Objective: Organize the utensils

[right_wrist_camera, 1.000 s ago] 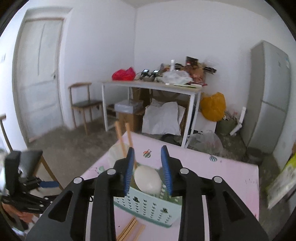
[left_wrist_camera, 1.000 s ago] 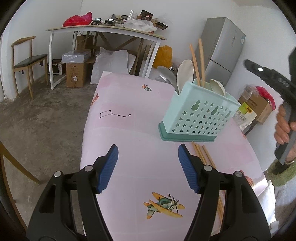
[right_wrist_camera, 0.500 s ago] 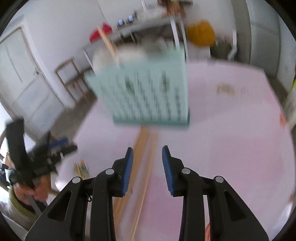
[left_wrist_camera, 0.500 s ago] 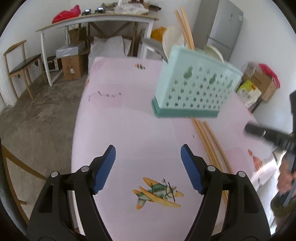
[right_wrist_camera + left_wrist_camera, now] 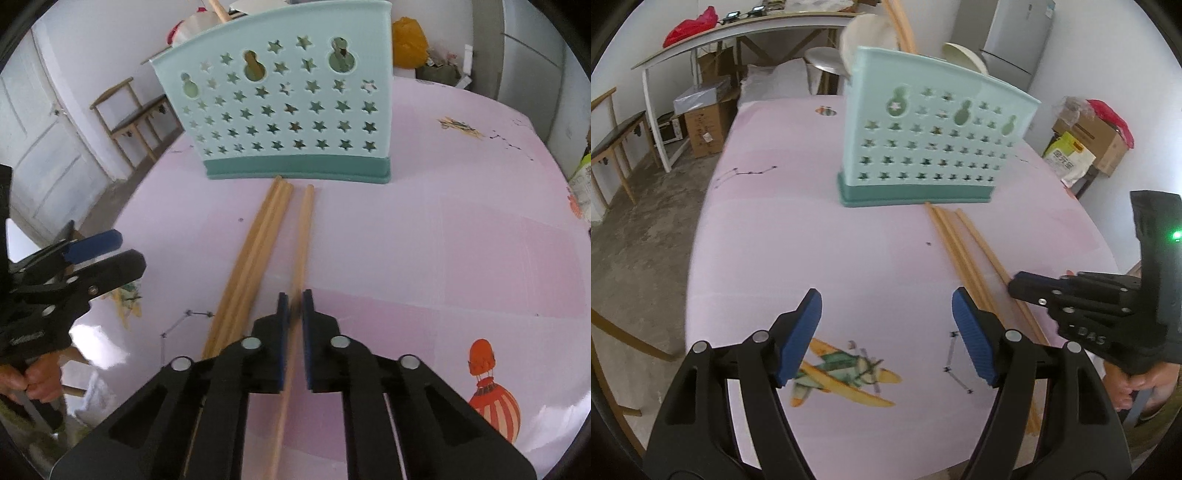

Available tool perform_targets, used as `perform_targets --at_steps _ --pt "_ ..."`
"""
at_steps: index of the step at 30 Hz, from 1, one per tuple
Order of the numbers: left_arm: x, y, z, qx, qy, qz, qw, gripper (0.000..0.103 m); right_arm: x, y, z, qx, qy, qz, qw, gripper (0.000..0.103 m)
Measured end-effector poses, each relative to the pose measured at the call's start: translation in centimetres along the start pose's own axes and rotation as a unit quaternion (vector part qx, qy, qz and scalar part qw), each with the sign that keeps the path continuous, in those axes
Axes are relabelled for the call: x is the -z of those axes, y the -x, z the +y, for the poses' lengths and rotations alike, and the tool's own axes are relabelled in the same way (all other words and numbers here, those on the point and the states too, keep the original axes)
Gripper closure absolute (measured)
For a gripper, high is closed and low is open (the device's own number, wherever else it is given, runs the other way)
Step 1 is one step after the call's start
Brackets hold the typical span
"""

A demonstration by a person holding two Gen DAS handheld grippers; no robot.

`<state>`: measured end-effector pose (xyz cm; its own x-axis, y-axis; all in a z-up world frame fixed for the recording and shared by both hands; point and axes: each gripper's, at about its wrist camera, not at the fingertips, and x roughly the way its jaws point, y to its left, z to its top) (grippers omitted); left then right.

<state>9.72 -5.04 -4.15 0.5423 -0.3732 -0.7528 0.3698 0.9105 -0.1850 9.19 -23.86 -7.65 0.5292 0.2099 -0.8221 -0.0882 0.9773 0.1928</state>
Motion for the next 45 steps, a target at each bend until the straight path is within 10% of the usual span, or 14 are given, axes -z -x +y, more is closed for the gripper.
perform_targets --at_steps 11,45 --pt "-0.1 -2.5 -4.0 0.034 -0.042 0.013 0.9984 0.038 0.4 0.4 -3.3 0.000 -0.069 -0.019 0.997 0.097" --pt "-1.3 -5.6 -4.6 -0.054 -0.077 0.037 0.9949 0.038 0.4 0.3 -3.3 -0.005 -0.073 -0.030 0.997 0.097"
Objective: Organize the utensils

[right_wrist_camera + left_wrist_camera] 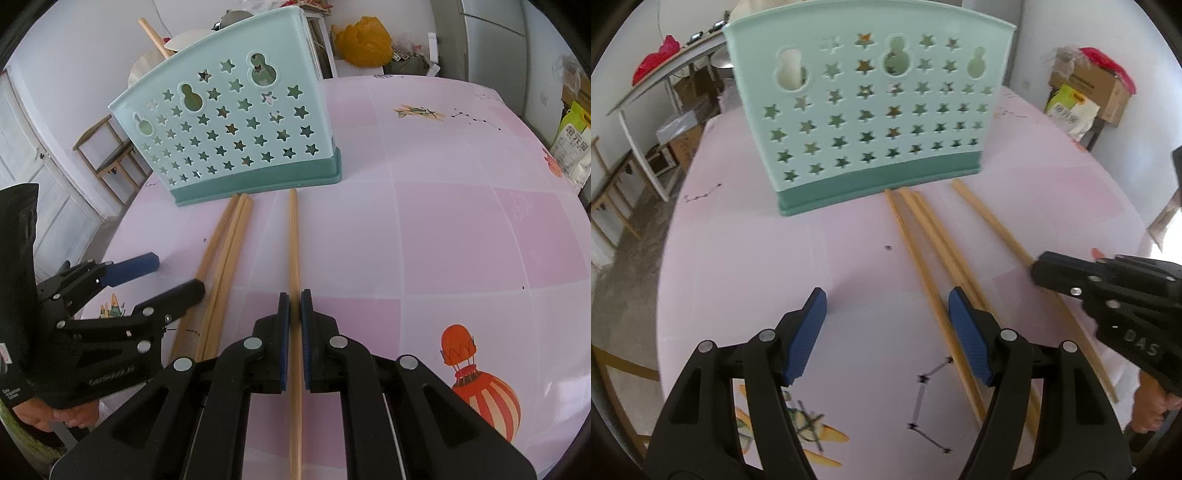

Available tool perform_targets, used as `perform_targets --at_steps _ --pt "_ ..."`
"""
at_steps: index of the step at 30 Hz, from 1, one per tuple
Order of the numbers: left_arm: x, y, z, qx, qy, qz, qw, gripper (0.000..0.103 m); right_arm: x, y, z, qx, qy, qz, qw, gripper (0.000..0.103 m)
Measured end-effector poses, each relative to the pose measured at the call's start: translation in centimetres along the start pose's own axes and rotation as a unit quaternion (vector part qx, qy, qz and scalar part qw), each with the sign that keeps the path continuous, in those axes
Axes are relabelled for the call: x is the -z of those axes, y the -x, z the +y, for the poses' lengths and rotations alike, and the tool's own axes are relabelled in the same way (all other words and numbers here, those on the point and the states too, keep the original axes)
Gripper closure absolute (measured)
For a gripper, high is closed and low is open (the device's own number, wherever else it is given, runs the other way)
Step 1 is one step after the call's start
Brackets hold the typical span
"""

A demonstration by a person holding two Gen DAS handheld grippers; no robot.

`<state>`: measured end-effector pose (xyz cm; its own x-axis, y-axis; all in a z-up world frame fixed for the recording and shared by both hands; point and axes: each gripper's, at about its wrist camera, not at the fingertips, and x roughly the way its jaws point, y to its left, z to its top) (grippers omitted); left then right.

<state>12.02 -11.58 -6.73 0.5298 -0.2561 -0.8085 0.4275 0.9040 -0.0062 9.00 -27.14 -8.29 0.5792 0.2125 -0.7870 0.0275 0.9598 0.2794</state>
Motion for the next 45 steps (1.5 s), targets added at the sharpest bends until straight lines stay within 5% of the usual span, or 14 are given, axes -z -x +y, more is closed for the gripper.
perform_targets --at_steps 4,9,12,21,25,40,42,45 --pt "0.0 0.2 0.6 -0.012 0.004 0.002 0.9999 0.046 0.0 0.0 0.1 0.004 0.004 -0.002 1.000 0.097" --pt "0.1 0.7 1.7 -0.015 0.011 0.003 0.9998 0.083 0.3 0.1 0.6 0.018 0.015 -0.008 1.000 0.097" --pt "0.4 1.1 2.5 -0.010 0.012 0.010 0.9998 0.096 0.5 0.3 0.5 0.019 0.015 -0.007 1.000 0.097" --pt "2.9 3.1 4.4 0.024 0.043 0.037 0.9981 0.098 1.6 1.8 -0.6 0.019 0.008 0.012 1.000 0.097" --pt "3.2 3.5 5.4 0.062 0.064 0.056 0.9944 0.090 1.6 1.7 -1.5 -0.022 -0.009 0.039 0.999 0.096" --pt "-0.5 1.0 3.3 0.012 -0.006 0.051 0.9986 0.087 -1.1 -0.6 1.4 0.011 0.064 0.047 0.997 0.096" --pt "-0.7 0.9 3.4 0.002 -0.003 0.048 0.9988 0.097 -1.2 -0.7 1.5 0.015 0.071 0.048 0.996 0.096" --pt "-0.6 1.0 3.9 0.011 0.017 0.050 0.9986 0.098 -1.4 -0.5 1.6 0.016 0.073 0.055 0.996 0.097"
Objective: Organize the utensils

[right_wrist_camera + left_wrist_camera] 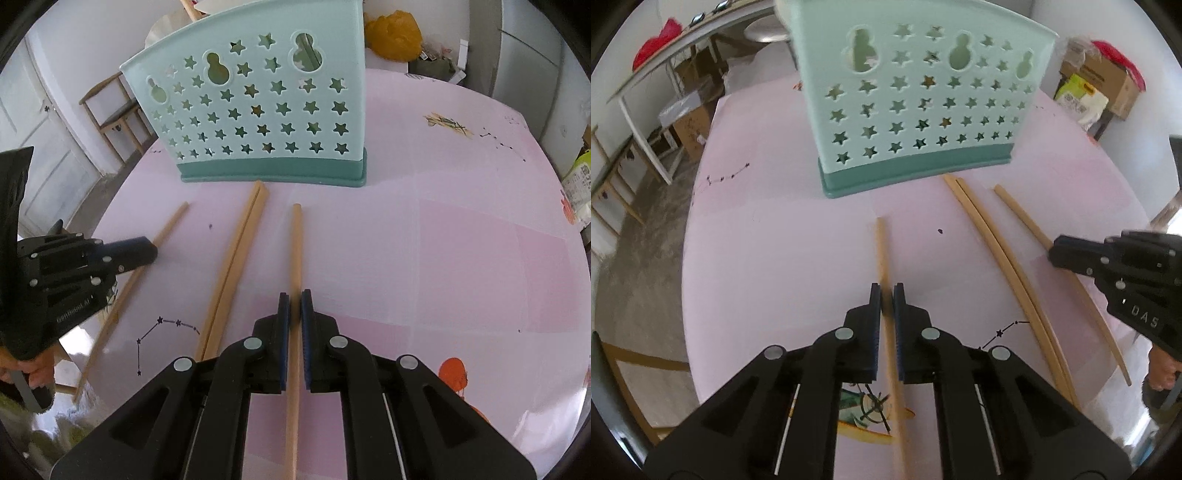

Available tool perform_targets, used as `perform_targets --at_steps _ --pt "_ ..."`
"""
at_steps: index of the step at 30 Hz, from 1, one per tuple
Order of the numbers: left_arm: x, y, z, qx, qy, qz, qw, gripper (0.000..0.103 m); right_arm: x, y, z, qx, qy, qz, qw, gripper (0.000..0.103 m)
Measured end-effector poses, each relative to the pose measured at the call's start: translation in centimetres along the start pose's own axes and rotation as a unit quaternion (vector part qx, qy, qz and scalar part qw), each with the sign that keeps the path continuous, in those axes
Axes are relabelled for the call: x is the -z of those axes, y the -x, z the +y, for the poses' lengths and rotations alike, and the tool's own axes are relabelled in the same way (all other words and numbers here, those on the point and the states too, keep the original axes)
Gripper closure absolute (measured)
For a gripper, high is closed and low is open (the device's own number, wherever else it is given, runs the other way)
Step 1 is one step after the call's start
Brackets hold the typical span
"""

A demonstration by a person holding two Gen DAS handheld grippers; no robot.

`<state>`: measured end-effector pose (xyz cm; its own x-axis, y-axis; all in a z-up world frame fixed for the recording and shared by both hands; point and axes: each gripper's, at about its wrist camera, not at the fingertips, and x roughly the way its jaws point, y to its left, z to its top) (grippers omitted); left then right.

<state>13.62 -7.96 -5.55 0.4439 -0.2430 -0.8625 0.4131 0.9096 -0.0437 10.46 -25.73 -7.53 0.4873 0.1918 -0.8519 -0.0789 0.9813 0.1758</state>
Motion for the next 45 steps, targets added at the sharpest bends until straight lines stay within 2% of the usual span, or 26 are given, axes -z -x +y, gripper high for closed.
perform_targets --at_steps 7,22,28,31,40,45 --pt "0.2 0.1 0.1 -0.002 0.006 0.001 1.0000 0.098 -0.4 0.3 -0.7 -0.030 -0.011 0.016 0.999 0.095" --pt "0.3 0.0 -0.2 -0.018 0.001 -0.002 0.9998 0.098 -2.5 -1.4 1.8 0.009 0.060 0.019 0.998 0.095" --pt "0.5 0.0 -0.9 -0.032 -0.008 -0.006 0.9994 0.098 -2.6 -1.6 2.0 0.012 0.058 0.001 0.998 0.096" --pt "0.5 0.1 -1.1 -0.038 -0.012 -0.007 0.9992 0.098 -2.7 -1.1 1.2 0.008 0.037 -0.010 0.999 0.096" --pt "0.7 0.3 -1.3 -0.039 -0.012 -0.009 0.9991 0.098 -4.3 4.8 -1.7 -0.014 -0.031 -0.094 0.995 0.096" --pt "0.7 0.3 -1.2 -0.040 -0.014 -0.009 0.9991 0.098 -5.0 7.1 -2.2 -0.018 -0.045 -0.124 0.991 0.096"
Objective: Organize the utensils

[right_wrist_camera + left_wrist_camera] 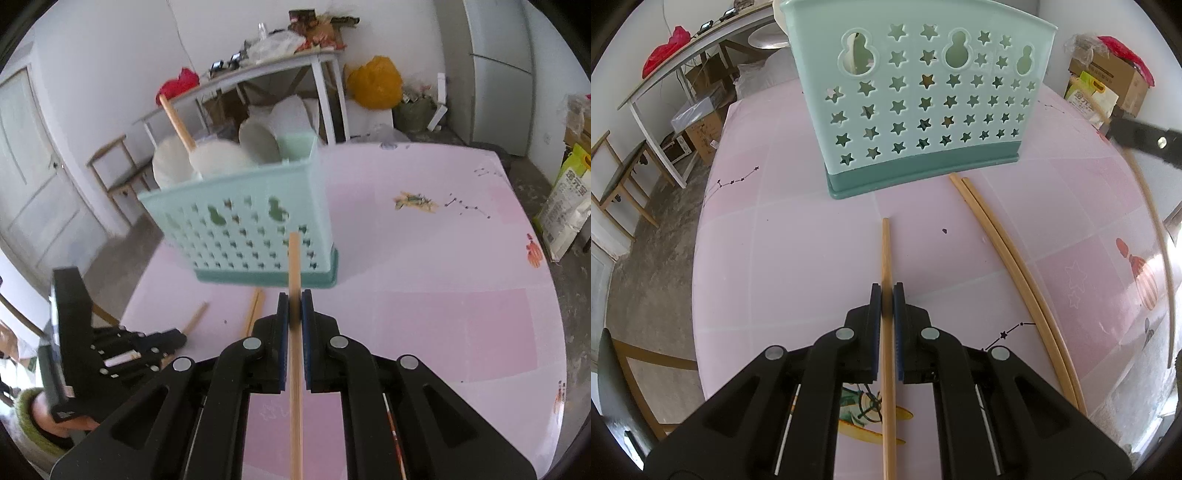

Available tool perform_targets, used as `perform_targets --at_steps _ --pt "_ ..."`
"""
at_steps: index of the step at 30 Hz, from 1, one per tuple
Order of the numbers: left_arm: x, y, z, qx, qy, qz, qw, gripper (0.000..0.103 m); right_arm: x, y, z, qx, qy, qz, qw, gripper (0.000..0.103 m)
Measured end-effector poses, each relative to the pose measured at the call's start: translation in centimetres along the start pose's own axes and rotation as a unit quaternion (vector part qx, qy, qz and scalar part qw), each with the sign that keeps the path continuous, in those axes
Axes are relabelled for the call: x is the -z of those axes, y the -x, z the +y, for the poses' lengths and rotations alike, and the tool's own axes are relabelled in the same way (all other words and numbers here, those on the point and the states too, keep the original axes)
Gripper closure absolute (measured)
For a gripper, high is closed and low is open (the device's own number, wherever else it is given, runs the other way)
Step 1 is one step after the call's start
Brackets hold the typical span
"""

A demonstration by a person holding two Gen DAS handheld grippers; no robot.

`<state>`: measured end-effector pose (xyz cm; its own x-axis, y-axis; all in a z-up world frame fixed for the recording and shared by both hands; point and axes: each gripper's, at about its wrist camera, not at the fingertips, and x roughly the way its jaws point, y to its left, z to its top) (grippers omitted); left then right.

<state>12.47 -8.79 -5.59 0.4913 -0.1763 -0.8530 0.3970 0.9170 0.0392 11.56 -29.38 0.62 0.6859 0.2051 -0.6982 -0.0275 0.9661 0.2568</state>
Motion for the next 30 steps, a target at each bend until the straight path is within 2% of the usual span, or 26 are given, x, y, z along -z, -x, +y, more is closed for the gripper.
perform_targets --at_steps 7,22,30 --pt "0.0 0.0 0.0 -0.001 -0.001 -0.001 1.0000 0.098 -0.3 1.6 -0.3 -0.009 -0.008 -0.017 1.000 0.096" --pt "0.1 0.0 -0.1 -0.004 -0.004 -0.003 1.0000 0.098 -0.1 2.1 -0.6 -0.028 -0.026 -0.027 0.999 0.096" --pt "0.1 0.1 -0.1 -0.005 -0.005 -0.004 1.0000 0.098 -0.7 3.1 -0.7 -0.040 -0.029 -0.050 0.998 0.096"
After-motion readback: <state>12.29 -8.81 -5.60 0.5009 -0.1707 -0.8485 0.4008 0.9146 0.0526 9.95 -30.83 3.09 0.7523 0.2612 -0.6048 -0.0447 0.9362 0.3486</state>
